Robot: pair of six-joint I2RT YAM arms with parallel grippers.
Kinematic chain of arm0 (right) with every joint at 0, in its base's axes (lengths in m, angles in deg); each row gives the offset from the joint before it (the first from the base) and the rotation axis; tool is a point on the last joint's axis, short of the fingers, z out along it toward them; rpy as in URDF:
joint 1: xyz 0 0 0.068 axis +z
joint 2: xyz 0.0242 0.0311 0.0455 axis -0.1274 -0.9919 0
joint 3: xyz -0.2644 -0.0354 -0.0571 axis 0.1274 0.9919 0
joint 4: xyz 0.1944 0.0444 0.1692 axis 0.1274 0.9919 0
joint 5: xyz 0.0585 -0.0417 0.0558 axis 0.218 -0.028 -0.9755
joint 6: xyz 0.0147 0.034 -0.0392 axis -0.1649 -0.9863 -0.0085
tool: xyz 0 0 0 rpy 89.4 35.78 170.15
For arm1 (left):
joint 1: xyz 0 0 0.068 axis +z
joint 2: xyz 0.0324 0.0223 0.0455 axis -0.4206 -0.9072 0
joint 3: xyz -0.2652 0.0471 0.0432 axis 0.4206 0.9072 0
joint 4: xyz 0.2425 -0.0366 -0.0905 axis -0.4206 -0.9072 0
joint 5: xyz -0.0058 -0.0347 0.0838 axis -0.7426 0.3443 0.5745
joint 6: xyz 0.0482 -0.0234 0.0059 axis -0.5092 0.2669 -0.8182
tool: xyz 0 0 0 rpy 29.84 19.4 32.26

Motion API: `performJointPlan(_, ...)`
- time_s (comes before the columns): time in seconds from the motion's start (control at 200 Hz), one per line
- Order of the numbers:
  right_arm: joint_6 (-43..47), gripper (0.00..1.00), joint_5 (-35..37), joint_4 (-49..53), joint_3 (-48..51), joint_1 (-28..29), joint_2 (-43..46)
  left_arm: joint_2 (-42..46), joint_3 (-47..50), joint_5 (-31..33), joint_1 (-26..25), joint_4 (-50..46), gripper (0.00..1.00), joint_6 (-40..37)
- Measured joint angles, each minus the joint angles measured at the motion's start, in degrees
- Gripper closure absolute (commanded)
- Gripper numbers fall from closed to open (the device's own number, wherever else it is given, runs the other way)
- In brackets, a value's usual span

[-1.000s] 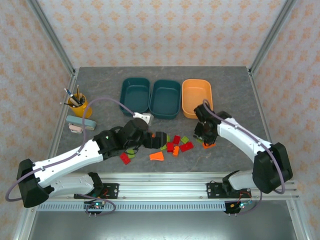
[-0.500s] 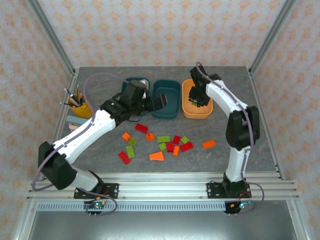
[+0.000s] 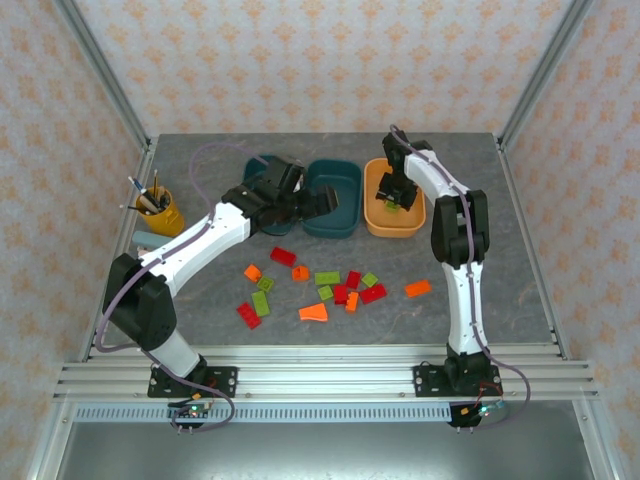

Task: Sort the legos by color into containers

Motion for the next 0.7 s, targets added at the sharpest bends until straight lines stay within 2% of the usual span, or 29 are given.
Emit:
performJointPlan(0.15,0.1,0.42,-0.2,0.7,-0.2,0.0,0.9,0.0,0.0,-0.4,0.0,0.0,0.03,0.0)
performJointPlan(0.25,-0.2,0.42,0.3,0.4,3.2,0.0,5.9,0.2,0.1,-1.2,0.0,-0.1,0.03,-0.1)
performJointPlan(0.33,-1.4,0.42,1.4,0.1,9.2,0.2,14.4,1.5,1.2,-1.6,-0.4,-0.2,0.03,-0.7)
performJointPlan(0.455,-5.2,0.42,3.2,-0.9,22.7,0.5,32.6,5.7,4.5,-1.9,-2.9,-1.0,0.03,-2.3)
performJointPlan(0.595,-12.4,0.43,4.0,-1.3,40.3,0.7,51.5,9.9,8.8,-1.9,-9.6,-1.6,0.03,-4.9)
performJointPlan(0.701,-17.9,0.42,3.0,-1.6,52.2,0.7,58.8,11.9,13.2,-2.1,-14.4,-1.4,0.03,-5.7)
